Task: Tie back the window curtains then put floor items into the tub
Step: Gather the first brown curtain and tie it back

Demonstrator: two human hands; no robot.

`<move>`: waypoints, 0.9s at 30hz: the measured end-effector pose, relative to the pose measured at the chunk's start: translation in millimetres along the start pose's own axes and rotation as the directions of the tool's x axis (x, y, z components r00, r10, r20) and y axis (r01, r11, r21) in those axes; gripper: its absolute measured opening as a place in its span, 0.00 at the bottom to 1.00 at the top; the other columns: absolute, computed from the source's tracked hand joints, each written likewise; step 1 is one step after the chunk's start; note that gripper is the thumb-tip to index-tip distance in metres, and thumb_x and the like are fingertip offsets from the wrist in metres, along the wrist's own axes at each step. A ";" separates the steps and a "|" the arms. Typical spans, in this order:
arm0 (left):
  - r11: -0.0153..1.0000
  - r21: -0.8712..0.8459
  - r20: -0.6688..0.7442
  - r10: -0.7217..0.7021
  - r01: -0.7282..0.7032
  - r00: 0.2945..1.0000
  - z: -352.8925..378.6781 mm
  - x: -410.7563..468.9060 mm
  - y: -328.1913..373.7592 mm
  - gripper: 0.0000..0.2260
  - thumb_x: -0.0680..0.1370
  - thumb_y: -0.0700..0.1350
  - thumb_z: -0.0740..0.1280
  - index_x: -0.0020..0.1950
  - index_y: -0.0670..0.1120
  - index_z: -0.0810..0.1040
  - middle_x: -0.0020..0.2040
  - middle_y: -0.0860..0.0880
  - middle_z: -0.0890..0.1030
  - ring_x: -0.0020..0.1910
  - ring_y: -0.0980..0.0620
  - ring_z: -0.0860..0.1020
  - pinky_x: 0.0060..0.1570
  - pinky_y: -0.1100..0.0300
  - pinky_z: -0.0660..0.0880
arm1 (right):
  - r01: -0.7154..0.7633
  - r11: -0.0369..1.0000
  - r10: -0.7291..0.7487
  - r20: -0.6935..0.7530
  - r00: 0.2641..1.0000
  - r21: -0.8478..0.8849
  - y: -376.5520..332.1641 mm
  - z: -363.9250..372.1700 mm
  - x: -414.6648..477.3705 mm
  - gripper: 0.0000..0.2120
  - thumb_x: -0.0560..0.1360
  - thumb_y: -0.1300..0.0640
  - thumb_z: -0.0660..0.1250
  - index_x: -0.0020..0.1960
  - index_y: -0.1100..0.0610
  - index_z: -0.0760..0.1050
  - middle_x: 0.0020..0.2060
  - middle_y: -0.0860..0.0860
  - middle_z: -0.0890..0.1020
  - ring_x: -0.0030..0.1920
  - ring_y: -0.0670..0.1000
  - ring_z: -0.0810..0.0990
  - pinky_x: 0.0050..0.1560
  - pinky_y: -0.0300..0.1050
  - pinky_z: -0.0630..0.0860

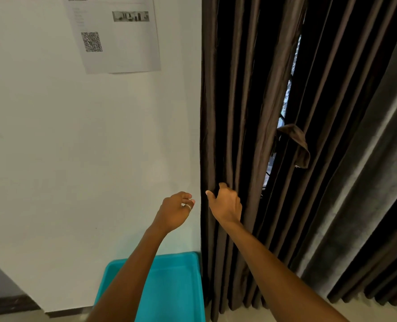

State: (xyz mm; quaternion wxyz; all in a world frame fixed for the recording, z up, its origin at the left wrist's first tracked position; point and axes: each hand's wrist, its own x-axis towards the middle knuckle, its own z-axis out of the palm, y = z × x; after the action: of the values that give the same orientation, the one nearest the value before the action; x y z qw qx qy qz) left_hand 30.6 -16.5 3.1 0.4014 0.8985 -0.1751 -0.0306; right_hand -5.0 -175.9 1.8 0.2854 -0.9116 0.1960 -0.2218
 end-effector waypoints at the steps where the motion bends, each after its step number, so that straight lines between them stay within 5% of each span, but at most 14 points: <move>1: 1.000 -0.014 0.003 0.004 -0.004 1.000 -0.4 3.4 -1.2 0.13 0.81 0.45 0.65 0.66 0.47 0.77 0.63 0.48 0.81 0.56 0.49 0.82 0.62 0.55 0.77 | -0.008 1.000 0.008 -0.005 1.000 -0.004 -2.8 1.8 3.7 0.22 0.81 0.46 0.66 0.68 0.60 0.72 0.56 0.57 0.82 0.55 0.58 0.83 0.50 0.50 0.80; 5: 0.997 -0.066 -0.016 0.028 -0.029 0.999 -4.2 16.8 -3.9 0.14 0.82 0.49 0.64 0.68 0.48 0.76 0.65 0.48 0.80 0.60 0.50 0.80 0.59 0.64 0.72 | 0.012 0.999 -0.014 -0.048 0.999 -0.037 -11.1 17.7 9.8 0.11 0.82 0.51 0.65 0.53 0.59 0.78 0.45 0.56 0.84 0.45 0.56 0.85 0.38 0.44 0.76; 8: 0.991 -0.125 -0.035 0.047 -0.051 0.998 -6.3 24.9 2.1 0.21 0.81 0.58 0.62 0.71 0.49 0.74 0.68 0.50 0.78 0.65 0.49 0.77 0.62 0.62 0.70 | 0.034 0.999 -0.037 -0.062 0.997 -0.041 -11.1 31.6 5.5 0.11 0.82 0.53 0.64 0.44 0.59 0.76 0.38 0.55 0.83 0.38 0.55 0.83 0.32 0.44 0.72; 12: 0.981 -0.173 -0.074 0.073 -0.085 0.995 -2.7 30.4 16.7 0.27 0.78 0.65 0.63 0.70 0.50 0.75 0.62 0.51 0.82 0.60 0.50 0.80 0.58 0.62 0.73 | 0.118 0.993 -0.119 -0.039 0.992 -0.020 -16.6 45.8 -8.2 0.08 0.81 0.54 0.64 0.52 0.56 0.80 0.39 0.51 0.85 0.37 0.52 0.84 0.34 0.44 0.79; 18: 0.991 0.087 -0.213 0.119 -0.103 0.970 -2.0 28.8 22.3 0.23 0.78 0.66 0.60 0.57 0.49 0.80 0.47 0.50 0.85 0.47 0.49 0.83 0.48 0.58 0.77 | 0.122 0.991 -0.124 -0.023 0.992 -0.047 -30.4 51.3 -19.5 0.07 0.81 0.55 0.65 0.51 0.57 0.81 0.40 0.51 0.86 0.36 0.49 0.84 0.33 0.31 0.71; 27: 0.969 0.234 -0.262 0.139 -0.077 0.955 -4.7 20.4 28.2 0.18 0.84 0.56 0.56 0.53 0.46 0.81 0.46 0.47 0.84 0.43 0.48 0.83 0.45 0.61 0.74 | 0.140 0.990 -0.140 0.001 0.990 -0.012 -28.3 46.9 -27.2 0.08 0.81 0.56 0.66 0.53 0.58 0.82 0.44 0.54 0.86 0.42 0.53 0.85 0.45 0.41 0.80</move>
State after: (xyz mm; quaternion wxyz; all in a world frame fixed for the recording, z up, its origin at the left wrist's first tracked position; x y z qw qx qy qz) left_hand 42.5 -37.6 28.7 0.3202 0.9221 -0.1687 0.1368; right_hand 3.3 -120.9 -23.6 0.2639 -0.9247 0.1330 -0.2399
